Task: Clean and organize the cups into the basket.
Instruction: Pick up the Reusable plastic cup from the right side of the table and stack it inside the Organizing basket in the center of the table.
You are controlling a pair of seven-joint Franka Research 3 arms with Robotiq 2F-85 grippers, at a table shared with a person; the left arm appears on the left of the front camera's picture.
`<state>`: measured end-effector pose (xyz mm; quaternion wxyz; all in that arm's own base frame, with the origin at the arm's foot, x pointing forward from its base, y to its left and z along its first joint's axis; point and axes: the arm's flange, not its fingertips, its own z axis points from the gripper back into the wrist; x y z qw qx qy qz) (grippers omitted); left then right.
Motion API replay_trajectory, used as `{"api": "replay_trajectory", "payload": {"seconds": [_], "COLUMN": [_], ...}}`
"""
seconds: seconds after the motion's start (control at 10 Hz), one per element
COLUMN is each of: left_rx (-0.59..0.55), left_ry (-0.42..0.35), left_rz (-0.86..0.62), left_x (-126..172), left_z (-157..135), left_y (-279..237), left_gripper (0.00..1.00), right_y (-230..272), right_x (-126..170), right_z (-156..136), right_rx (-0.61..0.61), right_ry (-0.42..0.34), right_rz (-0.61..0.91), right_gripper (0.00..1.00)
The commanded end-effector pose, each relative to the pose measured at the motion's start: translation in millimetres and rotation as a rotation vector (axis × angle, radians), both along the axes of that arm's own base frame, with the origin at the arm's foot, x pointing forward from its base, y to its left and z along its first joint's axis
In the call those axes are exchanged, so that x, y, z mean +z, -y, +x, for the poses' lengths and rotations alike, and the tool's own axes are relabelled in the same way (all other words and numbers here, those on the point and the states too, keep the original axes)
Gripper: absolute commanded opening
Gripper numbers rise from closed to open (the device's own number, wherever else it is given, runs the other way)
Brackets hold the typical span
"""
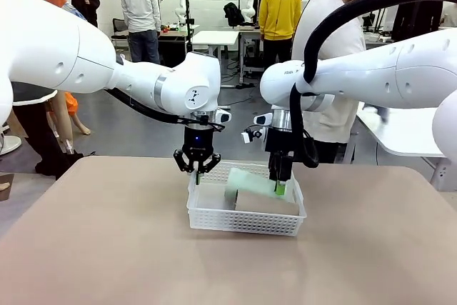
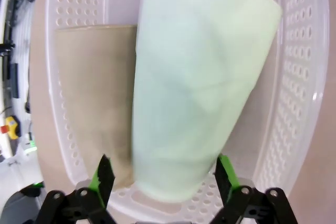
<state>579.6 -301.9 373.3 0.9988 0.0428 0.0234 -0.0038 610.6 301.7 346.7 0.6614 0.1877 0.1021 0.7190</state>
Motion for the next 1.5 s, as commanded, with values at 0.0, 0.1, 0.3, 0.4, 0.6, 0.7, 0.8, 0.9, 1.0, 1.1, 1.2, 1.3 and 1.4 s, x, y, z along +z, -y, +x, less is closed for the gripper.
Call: {"api": "replay_trajectory", "payload": {"seconds": [0.0,0.1,0.3,0.4,0.6,0.7,0.8,0.9,1.0,1.1,1.2,1.3,1.4], "left_rx": [0.001,0.001,0.001,0.001,0.001,0.001,0.001,0.001,0.001,0.001,0.001,0.001,0.001], "left_ry": [0.003,0.003,0.003,0.003,0.003,0.003,0.003,0.003,0.003,0.003,0.003,0.003,0.003], "left_rz": [-0.001,-0.001,-0.001,-0.001,-0.001,-0.001,-0.001,-0.001,-0.001,-0.001,-0.001,-0.001,-0.001], "left_x": [1,1,1,1,1,1,1,1,1,1,1,1,1], "left_z": [0,0,0,0,0,0,0,0,0,0,0,0,0], "left_y": [-1,-1,-1,-1,-1,-1,-1,-1,-1,-1,-1,-1,-1], "left_gripper": [0.03,0.03,0.03,0.03,0.03,0.03,0.03,0.03,0.03,0.03,0.03,0.03,0.03], "right_y": [8,12,37,58,115,151,175,215,248,281,320,345,371], "right_x": [15,19,45,65,97,109,116,123,123,120,113,106,96], "right_z": [0,-2,-12,-21,-45,-62,-73,-91,-108,-125,-150,-164,-178], "right_rx": [0.010,0.007,-0.006,-0.004,-0.035,-0.050,-0.055,-0.080,-0.094,-0.120,-0.169,-0.216,-0.282], "right_ry": [0.017,0.019,0.067,0.100,0.191,0.234,0.243,0.266,0.283,0.286,0.287,0.300,0.315], "right_rz": [0.043,0.062,0.167,0.260,0.481,0.595,0.674,0.795,0.903,0.988,1.067,1.126,1.174], "right_gripper": [1.00,1.00,1.00,1.00,1.00,1.00,1.00,1.00,1.00,1.00,1.00,1.00,1.00]}}
